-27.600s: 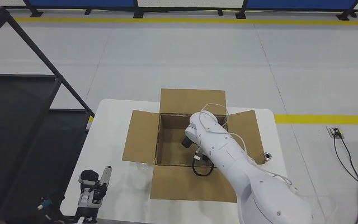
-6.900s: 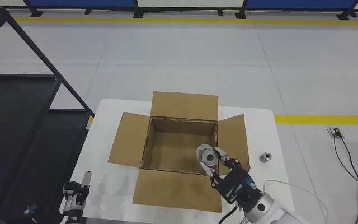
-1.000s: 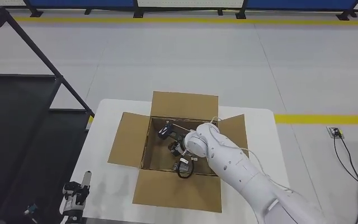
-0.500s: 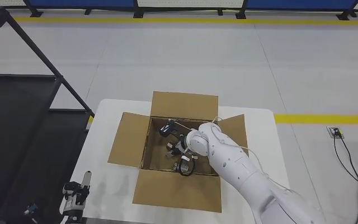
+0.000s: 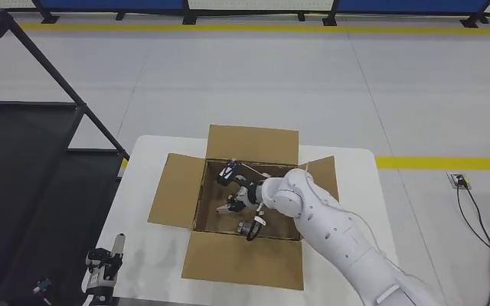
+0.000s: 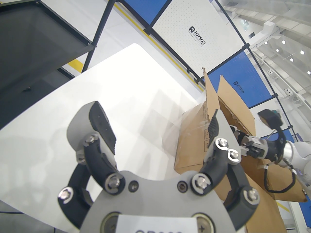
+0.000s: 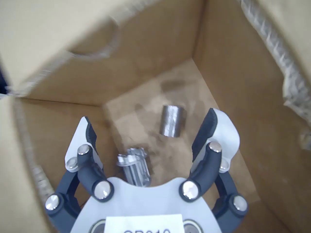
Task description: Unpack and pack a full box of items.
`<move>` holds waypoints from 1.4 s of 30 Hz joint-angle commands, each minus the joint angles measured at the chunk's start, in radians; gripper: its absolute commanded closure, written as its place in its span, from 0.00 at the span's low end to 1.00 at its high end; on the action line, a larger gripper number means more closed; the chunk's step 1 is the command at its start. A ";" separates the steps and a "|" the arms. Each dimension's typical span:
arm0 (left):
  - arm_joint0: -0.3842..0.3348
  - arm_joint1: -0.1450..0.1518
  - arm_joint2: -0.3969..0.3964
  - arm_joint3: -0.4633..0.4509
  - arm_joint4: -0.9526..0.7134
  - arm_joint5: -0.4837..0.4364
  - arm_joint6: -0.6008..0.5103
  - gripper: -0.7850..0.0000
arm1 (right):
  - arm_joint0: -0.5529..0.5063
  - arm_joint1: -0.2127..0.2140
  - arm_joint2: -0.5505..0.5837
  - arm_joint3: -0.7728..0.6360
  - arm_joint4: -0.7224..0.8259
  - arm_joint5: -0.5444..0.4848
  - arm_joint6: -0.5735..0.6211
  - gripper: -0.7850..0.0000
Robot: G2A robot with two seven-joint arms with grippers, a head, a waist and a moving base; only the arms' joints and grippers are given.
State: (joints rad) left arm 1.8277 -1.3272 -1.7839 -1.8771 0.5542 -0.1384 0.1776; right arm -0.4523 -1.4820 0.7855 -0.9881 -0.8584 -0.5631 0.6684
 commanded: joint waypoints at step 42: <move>-0.048 -0.011 0.011 -0.017 0.014 0.069 0.007 0.00 | -0.727 0.262 0.951 -0.638 0.776 0.162 0.111 0.00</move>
State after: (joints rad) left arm 1.7810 -1.3367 -1.7723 -1.8934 0.5741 -0.0775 0.1798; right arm -1.2042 -1.2243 1.7494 -1.6547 -0.0917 -0.4613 0.7106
